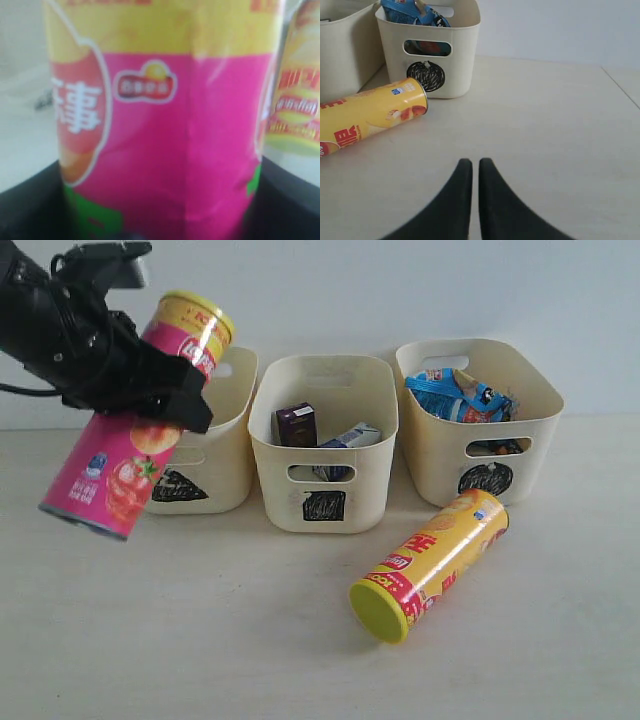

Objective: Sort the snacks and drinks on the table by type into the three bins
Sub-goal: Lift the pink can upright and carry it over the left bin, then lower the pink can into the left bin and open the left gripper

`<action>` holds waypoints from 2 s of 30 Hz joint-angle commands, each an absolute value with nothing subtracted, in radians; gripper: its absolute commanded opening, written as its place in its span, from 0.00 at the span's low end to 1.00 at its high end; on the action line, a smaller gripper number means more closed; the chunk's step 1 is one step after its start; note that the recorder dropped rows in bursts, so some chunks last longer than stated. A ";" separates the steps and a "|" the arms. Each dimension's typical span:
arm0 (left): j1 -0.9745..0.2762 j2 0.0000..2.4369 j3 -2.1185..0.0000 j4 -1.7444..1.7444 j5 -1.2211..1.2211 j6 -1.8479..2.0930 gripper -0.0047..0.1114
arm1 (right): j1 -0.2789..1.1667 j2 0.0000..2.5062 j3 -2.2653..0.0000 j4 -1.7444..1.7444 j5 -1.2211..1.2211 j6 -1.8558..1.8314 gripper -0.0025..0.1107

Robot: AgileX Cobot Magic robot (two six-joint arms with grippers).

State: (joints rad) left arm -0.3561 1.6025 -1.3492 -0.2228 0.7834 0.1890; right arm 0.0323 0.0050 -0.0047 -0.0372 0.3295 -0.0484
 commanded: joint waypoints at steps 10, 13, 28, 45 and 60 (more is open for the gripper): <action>-0.263 1.723 -1.538 -0.221 0.483 0.196 0.08 | 0.030 0.000 0.000 -0.035 0.322 -0.051 0.05; -0.243 1.779 -1.577 -0.221 0.413 0.200 0.08 | 0.030 0.000 0.000 -0.035 0.322 -0.051 0.05; -0.185 2.145 -1.842 -0.202 0.243 0.202 0.08 | 0.030 0.000 0.000 -0.035 0.322 -0.051 0.05; -0.185 2.257 -1.898 -0.202 0.239 0.202 0.77 | 0.030 0.000 0.000 -0.035 0.322 -0.051 0.05; -0.185 2.192 -1.919 -0.194 0.324 0.262 0.86 | 0.030 0.000 0.000 -0.035 0.322 -0.051 0.05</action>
State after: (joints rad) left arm -0.1873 2.2413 -1.9055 -0.1996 0.2857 0.2291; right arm 0.0323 0.0050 -0.0047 -0.0372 0.3295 -0.0484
